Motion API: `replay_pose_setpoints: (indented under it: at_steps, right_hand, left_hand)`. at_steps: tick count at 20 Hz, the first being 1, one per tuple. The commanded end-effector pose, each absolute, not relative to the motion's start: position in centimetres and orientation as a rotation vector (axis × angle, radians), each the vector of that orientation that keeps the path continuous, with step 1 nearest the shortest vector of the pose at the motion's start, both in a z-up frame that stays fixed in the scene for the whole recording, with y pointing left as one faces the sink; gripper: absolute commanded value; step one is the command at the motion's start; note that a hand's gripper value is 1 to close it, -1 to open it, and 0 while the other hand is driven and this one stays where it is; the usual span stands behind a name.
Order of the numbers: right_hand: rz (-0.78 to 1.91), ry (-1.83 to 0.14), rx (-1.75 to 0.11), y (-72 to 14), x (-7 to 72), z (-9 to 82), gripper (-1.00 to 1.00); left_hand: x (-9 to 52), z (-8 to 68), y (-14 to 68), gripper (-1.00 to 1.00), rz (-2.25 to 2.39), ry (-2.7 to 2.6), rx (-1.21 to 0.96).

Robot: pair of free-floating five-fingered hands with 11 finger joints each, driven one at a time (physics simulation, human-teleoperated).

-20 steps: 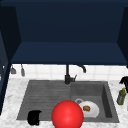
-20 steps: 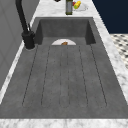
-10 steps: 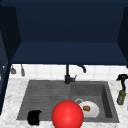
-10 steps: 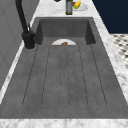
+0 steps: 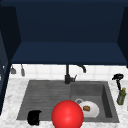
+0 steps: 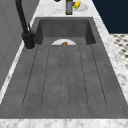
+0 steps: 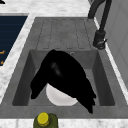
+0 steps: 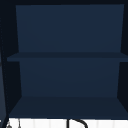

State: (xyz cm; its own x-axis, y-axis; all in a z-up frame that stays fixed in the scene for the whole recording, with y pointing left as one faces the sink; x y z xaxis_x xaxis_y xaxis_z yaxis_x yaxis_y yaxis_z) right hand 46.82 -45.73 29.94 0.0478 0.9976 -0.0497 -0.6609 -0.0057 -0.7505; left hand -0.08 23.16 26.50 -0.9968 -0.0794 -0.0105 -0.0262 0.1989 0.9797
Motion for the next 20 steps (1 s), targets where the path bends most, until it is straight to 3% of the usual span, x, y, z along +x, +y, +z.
replay_pose_setpoints:
  at_steps: [1, 20]
  right_hand:
    - [1.441, -0.619, -0.737, -43.6, 45.4, 29.4, -1.00]
    - [1.377, -0.752, -0.898, -38.5, 35.1, 30.4, -1.00]
  left_hand:
    - [-0.1, 26.5, 23.2, 0.00, -1.959, -2.399, 0.106]
    - [-0.1, 26.5, 23.2, 0.00, -1.959, -2.399, 0.106]
